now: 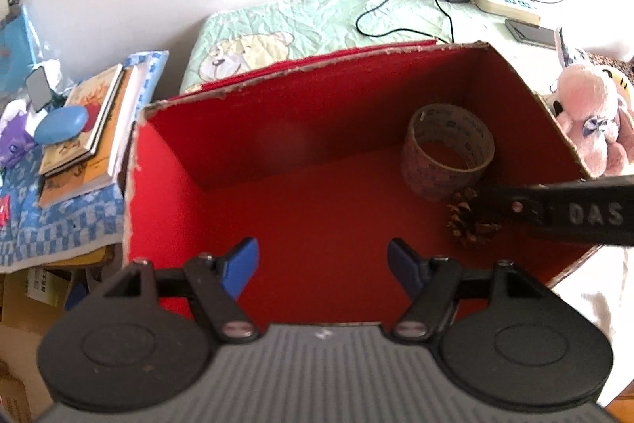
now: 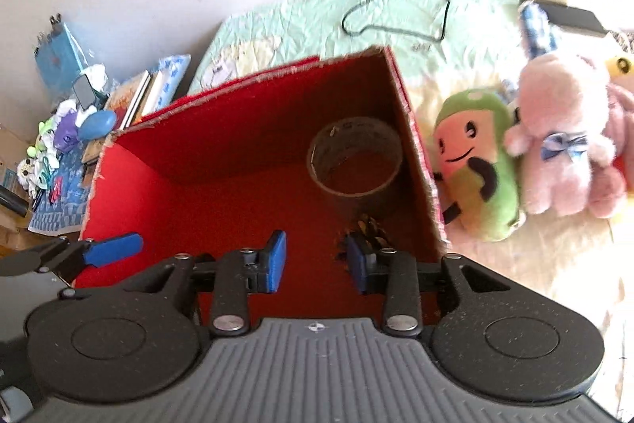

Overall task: Organize objects
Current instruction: 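Withdraw the right gripper from the box toward the wooden toy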

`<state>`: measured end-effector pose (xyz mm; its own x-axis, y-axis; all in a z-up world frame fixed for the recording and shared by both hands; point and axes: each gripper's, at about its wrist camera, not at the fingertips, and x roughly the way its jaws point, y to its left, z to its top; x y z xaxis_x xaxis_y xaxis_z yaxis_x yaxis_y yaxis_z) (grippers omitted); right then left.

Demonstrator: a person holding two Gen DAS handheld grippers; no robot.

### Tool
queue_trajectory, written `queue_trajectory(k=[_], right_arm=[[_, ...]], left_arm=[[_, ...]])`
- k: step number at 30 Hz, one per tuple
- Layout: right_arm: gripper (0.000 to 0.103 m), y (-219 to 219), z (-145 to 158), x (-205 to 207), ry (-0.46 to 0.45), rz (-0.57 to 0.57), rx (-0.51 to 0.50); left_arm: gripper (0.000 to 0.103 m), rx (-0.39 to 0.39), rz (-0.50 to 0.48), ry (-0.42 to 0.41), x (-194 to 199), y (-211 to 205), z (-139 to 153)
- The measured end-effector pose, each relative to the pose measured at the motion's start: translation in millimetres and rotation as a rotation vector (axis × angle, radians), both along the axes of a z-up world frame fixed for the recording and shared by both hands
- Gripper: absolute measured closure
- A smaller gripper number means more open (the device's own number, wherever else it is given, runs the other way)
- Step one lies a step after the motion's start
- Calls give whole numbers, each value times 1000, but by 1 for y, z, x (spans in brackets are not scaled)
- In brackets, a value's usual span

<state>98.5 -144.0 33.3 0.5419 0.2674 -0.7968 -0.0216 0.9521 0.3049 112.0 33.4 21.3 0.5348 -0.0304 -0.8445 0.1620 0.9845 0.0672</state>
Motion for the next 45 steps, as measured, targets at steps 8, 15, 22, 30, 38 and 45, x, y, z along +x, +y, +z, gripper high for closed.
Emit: queue_trajectory(k=[8, 15, 22, 30, 38, 45], right_arm=[[63, -14, 11, -12, -122, 30, -16], [62, -25, 22, -35, -163, 70, 8], [62, -32, 25, -62, -188, 119, 41], [61, -39, 20, -85, -193, 132, 79], [52, -37, 3, -102, -149, 116, 98], [53, -32, -12, -104, -51, 112, 146]], left_arm=[[27, 32, 66, -32, -21, -9, 14], [22, 65, 131, -61, -44, -17, 27], [20, 94, 183, -81, -66, -26, 35], [19, 116, 206, -87, -89, -35, 38], [16, 128, 216, -61, -107, -38, 27], [16, 133, 213, -32, -117, -37, 15]])
